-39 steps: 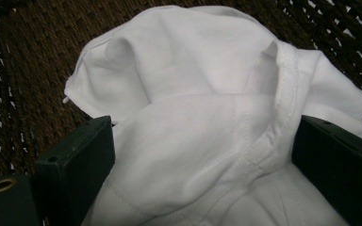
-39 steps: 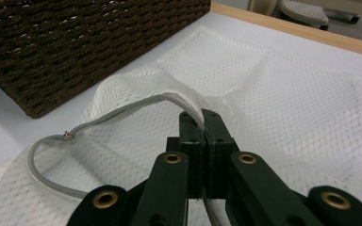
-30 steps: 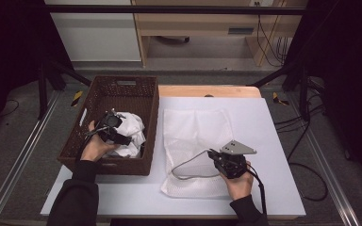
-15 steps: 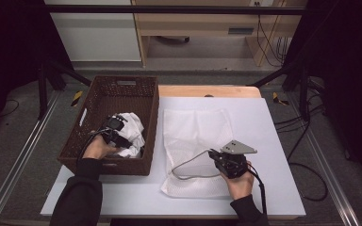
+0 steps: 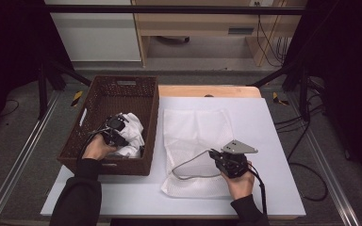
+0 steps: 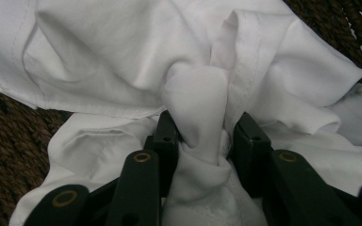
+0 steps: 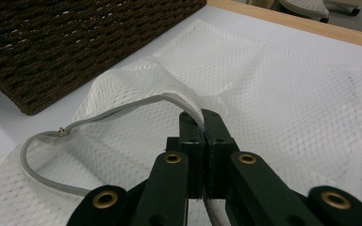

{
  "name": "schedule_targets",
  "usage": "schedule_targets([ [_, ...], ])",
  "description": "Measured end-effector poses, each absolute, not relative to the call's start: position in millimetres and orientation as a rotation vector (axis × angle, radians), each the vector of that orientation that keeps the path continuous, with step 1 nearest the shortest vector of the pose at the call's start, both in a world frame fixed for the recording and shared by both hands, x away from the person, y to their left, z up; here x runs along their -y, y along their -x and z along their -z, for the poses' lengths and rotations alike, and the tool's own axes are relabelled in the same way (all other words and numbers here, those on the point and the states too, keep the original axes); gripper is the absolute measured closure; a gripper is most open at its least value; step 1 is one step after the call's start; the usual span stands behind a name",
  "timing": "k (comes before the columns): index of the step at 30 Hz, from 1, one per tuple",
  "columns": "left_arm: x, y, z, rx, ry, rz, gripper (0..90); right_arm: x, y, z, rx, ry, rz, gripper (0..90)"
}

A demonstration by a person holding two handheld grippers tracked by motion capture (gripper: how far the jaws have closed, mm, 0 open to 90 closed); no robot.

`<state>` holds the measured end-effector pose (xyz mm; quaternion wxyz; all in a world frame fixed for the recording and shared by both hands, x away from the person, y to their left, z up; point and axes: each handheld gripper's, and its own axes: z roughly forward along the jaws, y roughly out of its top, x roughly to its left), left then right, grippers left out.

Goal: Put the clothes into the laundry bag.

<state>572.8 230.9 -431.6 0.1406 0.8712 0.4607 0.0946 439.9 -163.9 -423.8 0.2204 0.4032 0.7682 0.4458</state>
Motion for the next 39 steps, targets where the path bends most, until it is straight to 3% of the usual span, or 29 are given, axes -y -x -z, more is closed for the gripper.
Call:
schedule_targets([
  [10, -231.8, -560.8, 414.8, -1.263, -2.384, -0.498, 68.4, 165.1, -439.7, 423.6, -2.121, -1.12, -1.233, 88.2],
  [23, -244.2, -538.3, 390.6, -1.188, -2.041, -0.782, 68.5, 166.3, -439.9, 423.0, -2.117, -1.125, -1.238, 88.2],
  [28, -252.4, -531.1, 383.0, -1.179, -1.885, -0.84, 68.4, 165.9, -440.3, 423.2, -2.117, -1.123, -1.24, 88.2],
  [39, -262.8, -521.3, 363.8, -1.158, -1.712, -0.897, 68.4, 166.6, -440.8, 423.1, -2.115, -1.125, -1.24, 88.2],
])
